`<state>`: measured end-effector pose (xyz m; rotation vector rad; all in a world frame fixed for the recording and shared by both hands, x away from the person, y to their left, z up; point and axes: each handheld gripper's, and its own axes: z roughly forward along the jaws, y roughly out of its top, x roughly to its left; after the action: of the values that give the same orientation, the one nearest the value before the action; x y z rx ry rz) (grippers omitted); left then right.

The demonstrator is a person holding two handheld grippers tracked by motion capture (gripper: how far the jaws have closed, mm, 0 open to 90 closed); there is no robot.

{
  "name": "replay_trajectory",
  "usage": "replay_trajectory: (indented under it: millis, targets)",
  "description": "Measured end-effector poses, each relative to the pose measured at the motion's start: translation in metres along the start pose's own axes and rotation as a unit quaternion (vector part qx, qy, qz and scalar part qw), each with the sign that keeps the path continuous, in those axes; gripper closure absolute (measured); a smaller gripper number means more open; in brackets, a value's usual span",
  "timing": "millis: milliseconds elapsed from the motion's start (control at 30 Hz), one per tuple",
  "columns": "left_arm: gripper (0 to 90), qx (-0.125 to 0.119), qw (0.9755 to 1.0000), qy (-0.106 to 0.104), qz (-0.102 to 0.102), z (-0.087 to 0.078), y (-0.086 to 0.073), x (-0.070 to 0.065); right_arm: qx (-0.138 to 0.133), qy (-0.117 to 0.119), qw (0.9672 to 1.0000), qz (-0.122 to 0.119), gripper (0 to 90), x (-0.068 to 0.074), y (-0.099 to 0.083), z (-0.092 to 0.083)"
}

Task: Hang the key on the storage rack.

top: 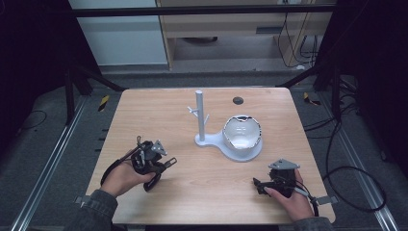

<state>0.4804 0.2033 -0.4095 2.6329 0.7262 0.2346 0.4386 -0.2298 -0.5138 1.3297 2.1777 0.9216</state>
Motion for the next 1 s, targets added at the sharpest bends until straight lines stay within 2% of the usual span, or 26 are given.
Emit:
replay_trajectory:
  millis: [333, 433, 567, 700, 733, 867, 933, 1000]
  targets:
    - [80.4, -0.014, 0.9999, -0.002, -0.008, -0.013, -0.008, 0.003, 0.000, 0.000, 1.0000, 0.000, 0.4, 0.000, 0.000, 0.000]
    - [80.4, -0.028, 0.9994, -0.002, -0.018, -0.017, -0.010, 0.004, 0.000, 0.000, 1.0000, 0.000, 0.4, 0.000, 0.000, 0.000]
    - [80.5, -0.039, 0.9991, 0.000, -0.019, -0.020, -0.010, 0.004, 0.000, 0.000, 1.0000, 0.000, 0.4, 0.000, 0.000, 0.000]
    - [80.5, -0.064, 0.9976, 0.010, -0.024, -0.025, -0.008, 0.004, 0.000, 0.000, 1.0000, 0.001, 0.4, 0.000, 0.000, 0.000]
    - [80.5, -0.080, 0.9962, 0.015, -0.031, -0.027, -0.006, 0.005, 0.000, 0.000, 1.0000, 0.000, 0.4, 0.000, 0.000, 0.000]
    - [80.5, -0.094, 0.9947, 0.018, -0.036, -0.031, -0.004, 0.006, 0.000, 0.000, 1.0000, 0.000, 0.4, 0.000, 0.000, 0.000]
    - [80.5, -0.108, 0.9931, 0.020, -0.041, -0.034, -0.002, 0.008, 0.000, 0.000, 1.0000, 0.000, 0.4, 0.000, 0.000, 0.000]
    - [80.5, -0.111, 0.9928, 0.021, -0.041, -0.035, 0.000, 0.008, 0.000, 0.001, 1.0000, 0.001, 0.4, 0.000, 0.000, 0.000]
